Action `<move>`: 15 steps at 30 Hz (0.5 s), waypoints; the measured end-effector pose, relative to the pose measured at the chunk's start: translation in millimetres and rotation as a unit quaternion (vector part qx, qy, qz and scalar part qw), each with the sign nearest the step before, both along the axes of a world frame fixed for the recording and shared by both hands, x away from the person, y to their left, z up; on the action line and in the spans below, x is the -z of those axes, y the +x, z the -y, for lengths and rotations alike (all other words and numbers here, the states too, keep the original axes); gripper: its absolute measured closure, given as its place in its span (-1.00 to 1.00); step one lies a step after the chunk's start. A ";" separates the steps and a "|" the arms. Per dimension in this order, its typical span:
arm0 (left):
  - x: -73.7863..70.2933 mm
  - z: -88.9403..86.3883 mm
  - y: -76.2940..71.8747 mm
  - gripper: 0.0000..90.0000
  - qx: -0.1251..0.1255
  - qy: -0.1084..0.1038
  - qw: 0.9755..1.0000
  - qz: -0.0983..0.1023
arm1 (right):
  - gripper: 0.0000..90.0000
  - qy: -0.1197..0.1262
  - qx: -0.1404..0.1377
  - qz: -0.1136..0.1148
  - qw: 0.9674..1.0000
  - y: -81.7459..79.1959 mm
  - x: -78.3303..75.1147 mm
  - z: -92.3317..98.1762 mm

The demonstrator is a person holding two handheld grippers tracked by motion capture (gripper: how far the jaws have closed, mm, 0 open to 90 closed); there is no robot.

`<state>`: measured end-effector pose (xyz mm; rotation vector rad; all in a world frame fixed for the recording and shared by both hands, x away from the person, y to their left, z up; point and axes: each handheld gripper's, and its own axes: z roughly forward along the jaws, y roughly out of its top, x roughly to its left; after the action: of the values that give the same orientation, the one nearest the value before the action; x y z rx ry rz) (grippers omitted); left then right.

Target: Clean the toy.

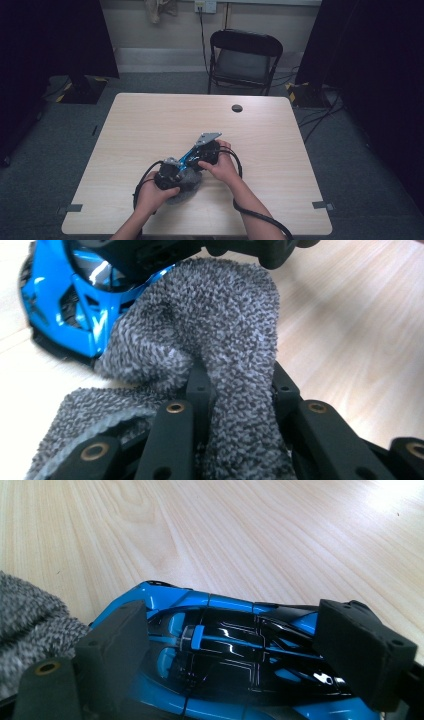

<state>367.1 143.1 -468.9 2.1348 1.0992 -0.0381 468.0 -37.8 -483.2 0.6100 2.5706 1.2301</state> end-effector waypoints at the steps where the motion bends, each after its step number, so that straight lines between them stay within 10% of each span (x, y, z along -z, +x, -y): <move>1: 0.0 0.0 0.0 0.57 0.000 0.000 1.000 0.000 | -0.68 0.000 0.000 -0.001 1.000 0.0 -0.1 -0.2; 15: -10.2 -64.4 18.2 0.54 -0.093 0.007 0.995 0.035 | -0.68 0.001 -0.003 -0.001 1.000 -1.5 0.1 -0.7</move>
<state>385.3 207.5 -458.8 2.0208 1.2548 0.1318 466.4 -37.1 -483.2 0.6034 2.5748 1.2337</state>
